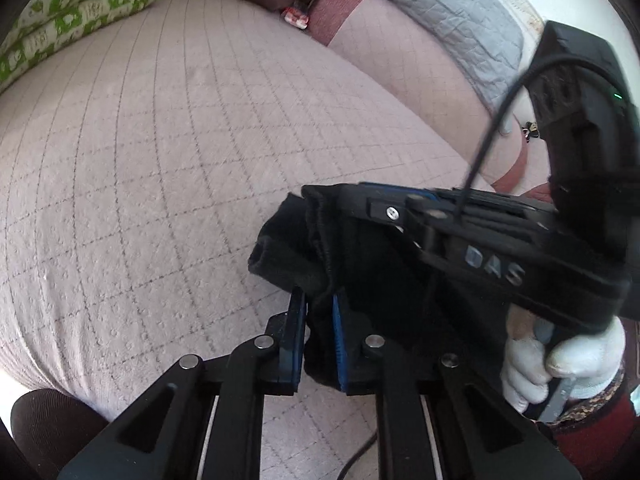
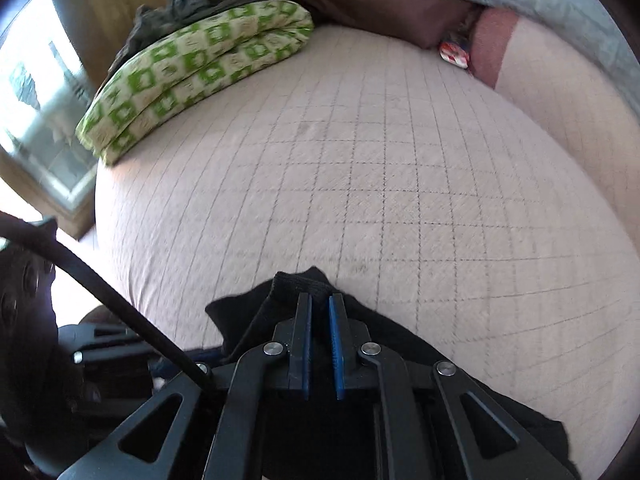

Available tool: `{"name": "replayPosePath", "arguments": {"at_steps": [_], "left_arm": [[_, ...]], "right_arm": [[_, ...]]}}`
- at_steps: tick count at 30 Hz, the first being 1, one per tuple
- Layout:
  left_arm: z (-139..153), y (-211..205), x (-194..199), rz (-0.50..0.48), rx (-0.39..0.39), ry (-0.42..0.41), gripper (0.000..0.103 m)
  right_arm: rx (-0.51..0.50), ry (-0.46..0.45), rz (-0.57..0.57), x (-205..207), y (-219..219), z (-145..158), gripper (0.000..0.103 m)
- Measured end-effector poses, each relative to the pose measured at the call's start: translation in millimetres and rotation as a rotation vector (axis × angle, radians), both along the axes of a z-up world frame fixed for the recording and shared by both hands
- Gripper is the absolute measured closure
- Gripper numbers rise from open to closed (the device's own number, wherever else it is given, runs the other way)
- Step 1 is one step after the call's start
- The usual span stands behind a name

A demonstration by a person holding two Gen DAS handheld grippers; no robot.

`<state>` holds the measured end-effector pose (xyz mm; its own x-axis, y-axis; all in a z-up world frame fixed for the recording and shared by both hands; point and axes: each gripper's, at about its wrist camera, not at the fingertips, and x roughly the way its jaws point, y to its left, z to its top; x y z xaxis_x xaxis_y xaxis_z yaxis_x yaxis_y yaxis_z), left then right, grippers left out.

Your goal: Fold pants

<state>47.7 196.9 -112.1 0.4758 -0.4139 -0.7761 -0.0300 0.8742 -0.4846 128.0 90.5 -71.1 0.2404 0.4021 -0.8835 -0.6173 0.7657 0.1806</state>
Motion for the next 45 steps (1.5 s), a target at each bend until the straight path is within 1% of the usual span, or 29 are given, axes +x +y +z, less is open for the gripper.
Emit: {"name": "replayPosePath", "arguments": {"at_steps": [2, 4, 6, 9, 11, 12, 13, 14, 16, 17, 18, 19, 20, 22, 26, 28, 30, 31, 32, 33, 34, 36, 37, 38, 39, 41, 42, 43, 45], "left_arm": [[-3, 8, -7, 0.001, 0.018, 0.006, 0.089], [-6, 17, -20, 0.003, 0.009, 0.010, 0.089], [-3, 31, -28, 0.025, 0.001, 0.003, 0.089], [4, 43, -32, 0.057, -0.015, -0.032, 0.088], [6, 41, -27, 0.057, -0.023, -0.043, 0.074], [5, 38, -23, 0.053, -0.024, -0.047, 0.070], [4, 31, -19, 0.039, -0.024, -0.053, 0.063], [2, 24, -14, 0.029, -0.017, -0.053, 0.061], [-6, 15, -5, 0.012, 0.000, -0.038, 0.061], [-10, 9, -1, 0.005, 0.011, -0.033, 0.062], [-11, 7, 0, -0.001, 0.037, -0.031, 0.067], [-13, 3, 2, 0.002, 0.084, -0.018, 0.091], [-18, 2, 3, 0.002, 0.116, 0.008, 0.098], [-21, 6, 3, 0.011, 0.100, 0.025, 0.098], [-17, 17, -5, 0.027, 0.116, 0.045, 0.098], [-16, 23, -11, 0.035, 0.131, 0.057, 0.098], [-16, 34, -19, 0.063, 0.171, 0.078, 0.099], [-19, 42, -24, 0.071, 0.164, 0.090, 0.099], [-21, 52, -27, 0.080, 0.132, 0.102, 0.099], [-22, 60, -29, 0.089, 0.102, 0.106, 0.099], [-20, 68, -32, 0.105, 0.075, 0.104, 0.099], [-9, 74, -37, 0.121, 0.077, 0.070, 0.099], [-1, 74, -39, 0.120, 0.086, 0.044, 0.098], [8, 71, -40, 0.112, 0.093, 0.018, 0.096], [12, 67, -39, 0.102, 0.096, 0.001, 0.093], [22, 49, -36, 0.052, 0.098, -0.041, 0.076], [24, 37, -27, 0.033, 0.100, -0.051, 0.074], [25, 22, -24, -0.005, 0.110, -0.064, 0.072], [24, -1, -18, -0.057, 0.121, -0.066, 0.072]], "right_arm": [[0.004, 0.017, -0.018, 5, 5, -9, 0.094], [0.030, 0.034, -0.036, 7, 4, -13, 0.094], [0.060, 0.034, -0.060, 8, -1, -12, 0.094], [0.106, 0.027, -0.107, 14, -12, -5, 0.094], [0.137, 0.035, -0.132, 19, -19, 0, 0.094], [0.147, 0.036, -0.144, 21, -22, 2, 0.094], [0.153, 0.039, -0.149, 23, -23, 4, 0.094], [0.157, 0.042, -0.150, 23, -24, 5, 0.094], [0.154, 0.041, -0.145, 22, -23, 7, 0.094], [0.153, 0.040, -0.141, 21, -22, 7, 0.094], [0.152, 0.042, -0.137, 20, -22, 7, 0.094], [0.147, 0.045, -0.132, 20, -20, 6, 0.094], [0.142, 0.049, -0.131, 21, -19, 4, 0.094], [0.131, 0.070, -0.131, 24, -14, -6, 0.094], [0.101, 0.119, -0.133, 30, -3, -30, 0.092], [0.103, 0.137, -0.134, 30, 0, -38, 0.088], [0.134, 0.138, -0.162, 30, -5, -37, 0.079], [0.155, 0.127, -0.176, 28, -9, -32, 0.075], [0.173, 0.103, -0.194, 25, -14, -26, 0.075], [0.196, 0.060, -0.223, 18, -24, -15, 0.075], [0.208, 0.038, -0.238, 13, -30, -9, 0.075], [0.224, -0.016, -0.294, -7, -61, 9, 0.071], [0.221, -0.031, -0.330, -17, -79, 13, 0.066], [0.222, -0.035, -0.367, -27, -100, 15, 0.064], [0.222, -0.028, -0.405, -37, -123, 14, 0.064], [0.207, -0.020, -0.497, -57, -175, 10, 0.064], [0.194, -0.021, -0.541, -67, -200, 8, 0.064], [0.171, -0.020, -0.595, -78, -228, 5, 0.064], [0.119, 0.002, -0.716, -93, -287, -4, 0.064]]}}
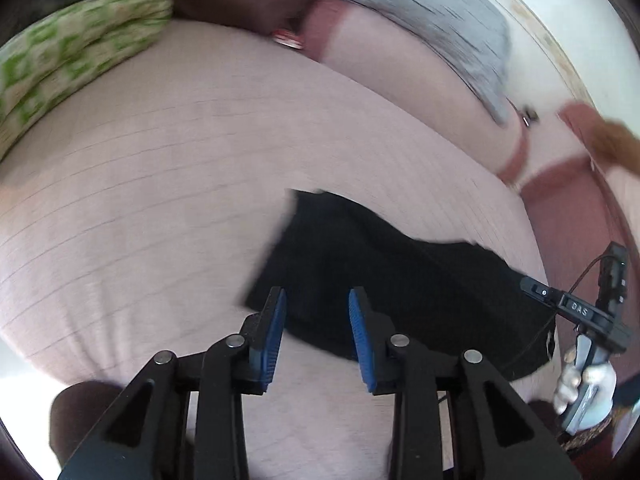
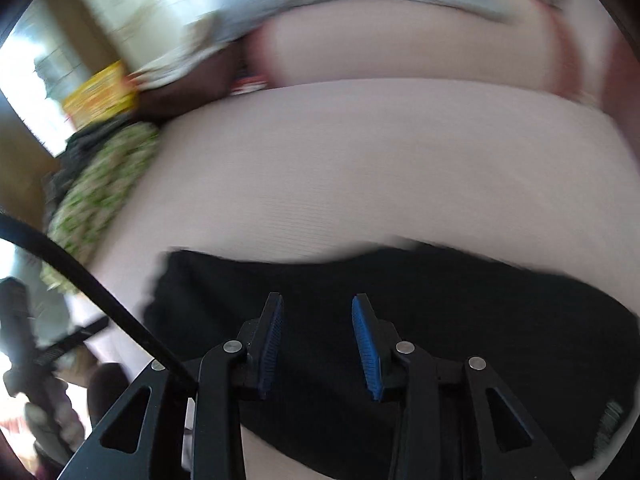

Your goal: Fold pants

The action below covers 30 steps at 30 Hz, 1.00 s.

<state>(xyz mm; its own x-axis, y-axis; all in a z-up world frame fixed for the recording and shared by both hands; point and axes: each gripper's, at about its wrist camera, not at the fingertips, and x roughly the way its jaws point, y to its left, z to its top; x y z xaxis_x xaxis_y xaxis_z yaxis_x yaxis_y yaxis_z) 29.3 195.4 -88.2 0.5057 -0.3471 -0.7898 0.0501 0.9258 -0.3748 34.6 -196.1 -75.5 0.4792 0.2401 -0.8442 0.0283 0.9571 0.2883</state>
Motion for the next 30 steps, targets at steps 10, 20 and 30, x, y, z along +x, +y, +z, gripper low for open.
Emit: {"name": "replayPosePath", "arguments": {"at_steps": [10, 20, 30], "left_arm": [[-27, -74, 4, -0.118, 0.065, 0.067, 0.071], [-53, -82, 31, -0.075, 0.052, 0.093, 0.062], [-26, -1, 14, 0.084, -0.026, 0.041, 0.060]], "right_arm": [[0.169, 0.089, -0.376, -37, -179, -32, 0.086], [0.155, 0.091, -0.267, 6, -128, -55, 0.051], [-0.015, -0.083, -0.002, 3, -47, 25, 0.050]]}}
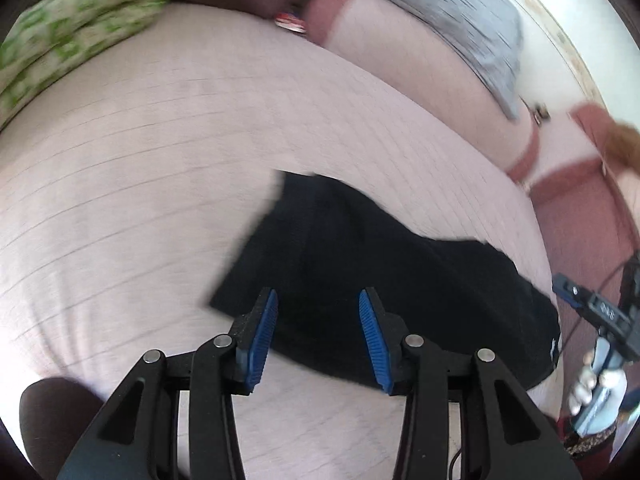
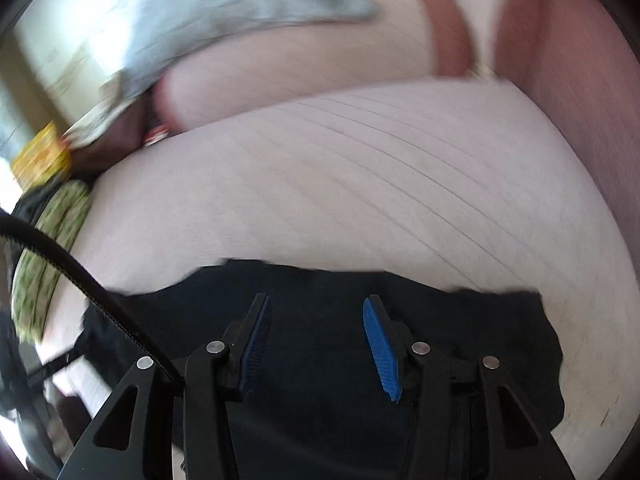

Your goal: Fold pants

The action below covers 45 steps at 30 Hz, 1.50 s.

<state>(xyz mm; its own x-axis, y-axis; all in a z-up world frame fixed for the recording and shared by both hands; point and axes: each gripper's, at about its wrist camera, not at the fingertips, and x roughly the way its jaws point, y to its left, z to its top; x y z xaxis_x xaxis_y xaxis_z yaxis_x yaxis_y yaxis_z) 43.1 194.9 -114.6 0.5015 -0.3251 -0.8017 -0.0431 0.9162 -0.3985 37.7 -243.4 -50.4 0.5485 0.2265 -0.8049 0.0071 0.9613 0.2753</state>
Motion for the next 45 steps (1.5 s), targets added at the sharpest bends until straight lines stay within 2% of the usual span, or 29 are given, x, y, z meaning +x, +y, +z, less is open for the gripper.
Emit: {"name": "replayPosePath", "arguments": {"at_steps": [4, 7, 11, 13, 17, 18, 20, 22, 23, 27, 28, 29, 31, 32, 38, 45], "left_arm": [[-18, 30, -7, 0.080, -0.043, 0.044, 0.059], [-29, 36, -8, 0.088, -0.082, 0.048, 0.057], [-29, 33, -9, 0.072, -0.108, -0.001, 0.044], [-29, 31, -6, 0.070, -0.126, -0.011, 0.043], [-36, 30, 0, 0.084, -0.187, -0.041, 0.043], [-37, 29, 1, 0.093, -0.197, -0.047, 0.046], [-42, 29, 1, 0.105, -0.207, -0.048, 0.069], [-47, 31, 0, 0.108, -0.226, -0.047, 0.077], [-48, 32, 0, 0.112, -0.242, -0.048, 0.077], [-49, 30, -1, 0.118, -0.235, -0.053, 0.076], [-48, 28, 0, 0.120, -0.233, -0.057, 0.076], [-47, 26, 1, 0.105, -0.227, -0.057, 0.076], [-44, 24, 3, 0.083, -0.246, -0.044, 0.092], [-42, 25, 1, 0.087, -0.281, -0.036, 0.092], [-4, 6, -10, 0.039, -0.305, -0.087, 0.092], [36, -52, -10, -0.082, -0.304, -0.131, 0.092]], "right_arm": [[0.044, 0.029, 0.186, 20, 59, -1, 0.050], [0.071, 0.074, 0.355, 45, 126, -15, 0.050], [0.069, 0.143, 0.516, 73, 203, -37, 0.050], [0.045, 0.165, 0.567, 94, 242, -46, 0.049], [-0.038, 0.206, 0.656, 112, 301, -61, 0.040], [-0.072, 0.222, 0.682, 115, 315, -66, 0.039], [-0.128, 0.236, 0.713, 119, 335, -74, 0.036], [-0.183, 0.254, 0.735, 119, 349, -81, 0.034], [-0.216, 0.266, 0.745, 118, 357, -86, 0.034], [-0.348, 0.264, 0.776, 108, 377, -102, 0.035], [-0.350, 0.265, 0.771, 108, 377, -102, 0.040], [-0.340, 0.271, 0.757, 107, 377, -101, 0.057], [-0.349, 0.269, 0.743, 106, 380, -98, 0.074], [-0.339, 0.266, 0.734, 104, 378, -95, 0.079], [-0.250, 0.177, 0.675, 86, 359, -56, 0.081], [-0.114, 0.080, 0.549, 72, 276, -11, 0.081]]}}
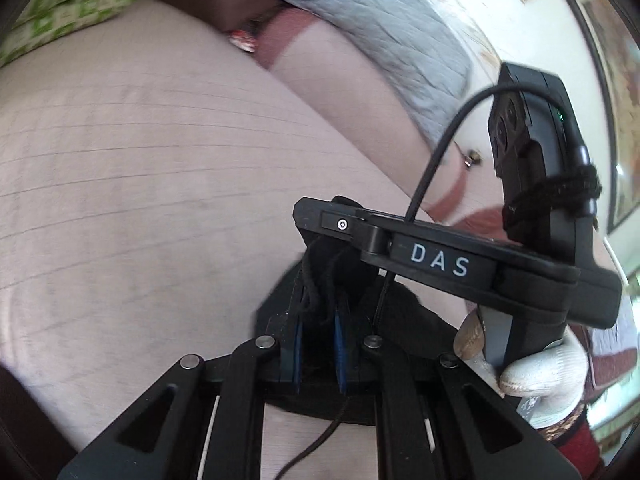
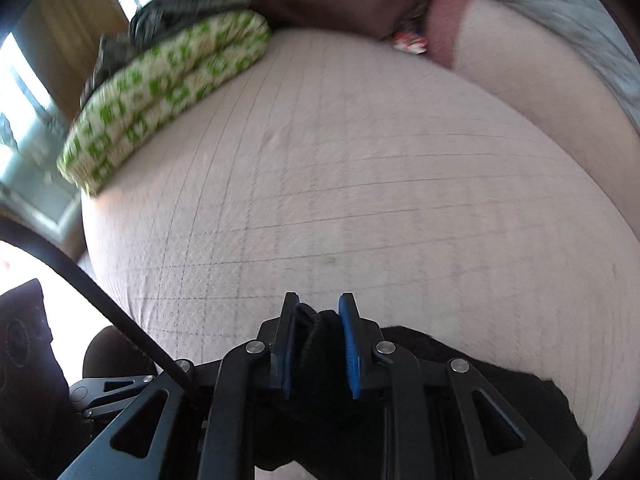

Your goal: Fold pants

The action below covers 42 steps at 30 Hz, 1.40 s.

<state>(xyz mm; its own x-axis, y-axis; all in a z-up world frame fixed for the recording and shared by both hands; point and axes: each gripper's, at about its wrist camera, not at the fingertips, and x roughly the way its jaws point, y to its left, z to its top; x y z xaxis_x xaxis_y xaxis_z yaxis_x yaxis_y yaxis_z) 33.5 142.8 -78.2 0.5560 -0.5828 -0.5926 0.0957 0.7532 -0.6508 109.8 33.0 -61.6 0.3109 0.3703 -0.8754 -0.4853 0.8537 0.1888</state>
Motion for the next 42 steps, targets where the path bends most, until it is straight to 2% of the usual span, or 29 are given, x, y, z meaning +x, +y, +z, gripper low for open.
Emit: {"name": "replayPosePath", "arguments": {"at_steps": [4, 7, 10, 12, 15, 16, 17, 19, 20, 22, 24, 26, 28, 31, 34, 36, 38, 40, 41, 42], "left_arm": [[10, -56, 2, -0.092, 0.042, -0.021, 0.092], [5, -104, 1, -0.165, 0.090, -0.023, 0.092], [-8, -148, 0, -0.238, 0.147, -0.011, 0.091], [-17, -170, -4, -0.287, 0.184, 0.011, 0.090], [-21, -184, -16, -0.365, 0.201, 0.028, 0.088], [-18, -184, -22, -0.386, 0.204, 0.024, 0.086], [-13, -181, -29, -0.405, 0.209, 0.012, 0.082], [-2, -170, -32, -0.416, 0.214, -0.013, 0.076], [3, -162, -36, -0.409, 0.214, -0.020, 0.068], [10, -137, -35, -0.363, 0.207, -0.032, 0.058], [8, -116, -32, -0.299, 0.225, -0.023, 0.057], [1, -96, -19, -0.237, 0.232, 0.005, 0.057], [-10, -87, -6, -0.200, 0.207, 0.036, 0.057], [-31, -94, 4, -0.209, 0.240, 0.082, 0.057], [-52, -105, -2, -0.248, 0.309, 0.123, 0.057], [-55, -109, -9, -0.254, 0.347, 0.088, 0.057], [-51, -111, -13, -0.271, 0.383, 0.071, 0.056], [-47, -112, -12, -0.274, 0.382, 0.085, 0.056], [-43, -109, -12, -0.271, 0.382, 0.095, 0.056], [-40, -107, -13, -0.265, 0.389, 0.098, 0.056]], "right_arm": [[0.073, -0.014, -0.121, -10, -77, 2, 0.081], [0.112, -0.008, -0.200, -17, -124, -4, 0.081], [0.127, -0.008, -0.279, -26, -180, -18, 0.081], [0.128, 0.002, -0.351, -31, -214, -38, 0.081], [0.109, 0.015, -0.465, -39, -257, -62, 0.080], [0.132, -0.008, -0.469, -42, -267, -67, 0.074], [0.161, 0.007, -0.498, -47, -282, -71, 0.070], [0.176, -0.024, -0.540, -58, -301, -66, 0.069], [0.171, -0.047, -0.553, -62, -307, -62, 0.069], [0.175, -0.100, -0.580, -72, -314, -47, 0.069], [0.231, -0.148, -0.585, -82, -315, -25, 0.067], [0.313, -0.155, -0.548, -86, -307, -12, 0.067], [0.417, -0.103, -0.482, -83, -291, -9, 0.067], [0.488, 0.000, -0.448, -75, -265, -30, 0.067], [0.434, 0.071, -0.479, -69, -251, -64, 0.067], [0.348, 0.067, -0.539, -69, -254, -82, 0.073], [0.366, 0.050, -0.589, -73, -267, -89, 0.083], [0.383, 0.027, -0.646, -80, -274, -82, 0.082], [0.345, -0.016, -0.681, -87, -277, -74, 0.074], [0.309, -0.061, -0.707, -92, -279, -66, 0.070]]}}
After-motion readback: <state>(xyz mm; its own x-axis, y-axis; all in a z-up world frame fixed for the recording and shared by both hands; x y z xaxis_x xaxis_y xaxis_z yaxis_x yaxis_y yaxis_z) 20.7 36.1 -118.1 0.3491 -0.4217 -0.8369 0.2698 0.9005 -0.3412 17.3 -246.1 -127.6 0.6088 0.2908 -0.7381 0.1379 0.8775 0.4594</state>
